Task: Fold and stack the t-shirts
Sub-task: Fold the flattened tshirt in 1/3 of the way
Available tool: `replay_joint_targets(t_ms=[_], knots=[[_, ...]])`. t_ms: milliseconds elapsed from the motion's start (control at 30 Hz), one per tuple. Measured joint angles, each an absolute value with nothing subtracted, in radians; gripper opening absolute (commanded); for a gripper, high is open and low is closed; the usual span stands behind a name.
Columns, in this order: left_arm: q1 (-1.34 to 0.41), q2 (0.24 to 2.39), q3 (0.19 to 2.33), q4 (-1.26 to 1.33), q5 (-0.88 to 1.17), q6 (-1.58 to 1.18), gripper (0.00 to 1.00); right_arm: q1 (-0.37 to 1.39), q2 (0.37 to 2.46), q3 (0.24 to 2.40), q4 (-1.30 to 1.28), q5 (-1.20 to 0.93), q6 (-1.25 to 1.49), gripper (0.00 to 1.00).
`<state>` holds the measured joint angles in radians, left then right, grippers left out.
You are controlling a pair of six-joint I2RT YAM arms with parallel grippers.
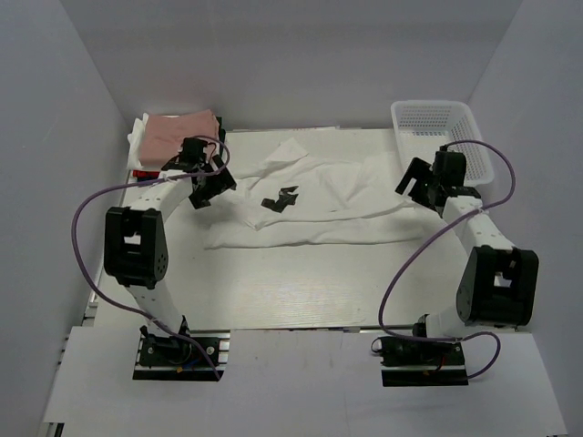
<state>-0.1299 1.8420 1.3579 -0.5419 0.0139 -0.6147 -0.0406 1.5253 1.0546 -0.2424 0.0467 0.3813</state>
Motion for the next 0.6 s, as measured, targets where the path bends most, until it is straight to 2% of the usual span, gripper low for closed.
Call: replay_joint_targets(t_ms=[200,600], knots=[[-0.128,1.672,1.164,-0.488,0.062,-0.620,0.99,-0.019,1.353,0.897,-0.206,-0.054,0.383,0.90],[-0.121,1.765,1.037,-0.309,0.226,-0.638,0.99,-0.019,1.578,0.802,-0.043,-0.118,0.425,0.90]])
